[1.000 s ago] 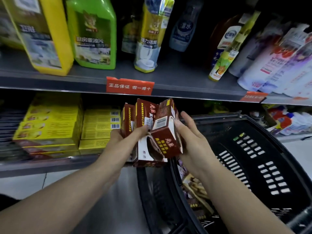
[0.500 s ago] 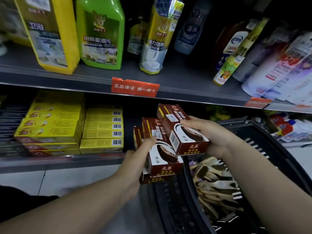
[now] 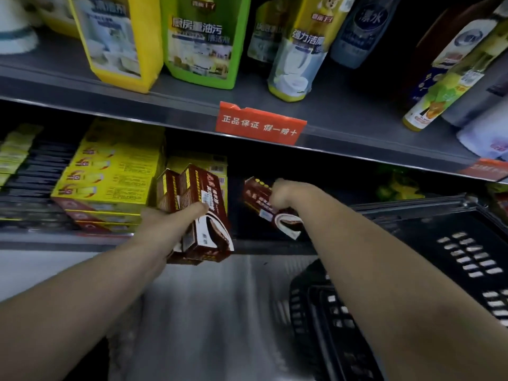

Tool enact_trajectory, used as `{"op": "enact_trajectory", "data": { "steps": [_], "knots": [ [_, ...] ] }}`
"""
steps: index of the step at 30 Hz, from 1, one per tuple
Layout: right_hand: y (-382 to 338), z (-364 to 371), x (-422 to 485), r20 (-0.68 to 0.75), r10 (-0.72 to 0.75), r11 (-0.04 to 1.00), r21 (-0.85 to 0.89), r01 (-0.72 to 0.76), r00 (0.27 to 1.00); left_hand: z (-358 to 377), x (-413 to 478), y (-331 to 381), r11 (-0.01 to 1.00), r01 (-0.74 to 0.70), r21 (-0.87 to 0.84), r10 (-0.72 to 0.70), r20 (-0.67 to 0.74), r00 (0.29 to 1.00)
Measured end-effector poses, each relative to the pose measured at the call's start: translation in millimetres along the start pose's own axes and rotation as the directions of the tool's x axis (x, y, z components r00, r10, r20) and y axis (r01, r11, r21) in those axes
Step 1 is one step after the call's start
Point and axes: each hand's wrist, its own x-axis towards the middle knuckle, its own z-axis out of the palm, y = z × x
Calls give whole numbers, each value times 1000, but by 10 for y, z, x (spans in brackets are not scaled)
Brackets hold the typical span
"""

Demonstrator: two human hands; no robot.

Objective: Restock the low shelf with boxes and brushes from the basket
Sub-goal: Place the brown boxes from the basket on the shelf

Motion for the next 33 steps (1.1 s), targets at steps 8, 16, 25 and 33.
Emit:
{"op": "enact_trajectory", "data": {
  "steps": [8,16,25,33],
  "knots": [
    [322,458,580,66,-119,984,-127,127,991,-208,291,80,978,-140,157,147,-34,989],
    [374,591,697,115,-251,941,-202,270,961,-147,375,81,978,-131,162,134,-9,991],
    [251,719,693,97,-323,930,-150,335,941,-22,387,111,971,-144,191,144,13,989],
    [-161,292,264,-118,-217,821,515,246,969,29,346,91,995,-41,91,35,71,997]
  ]
}}
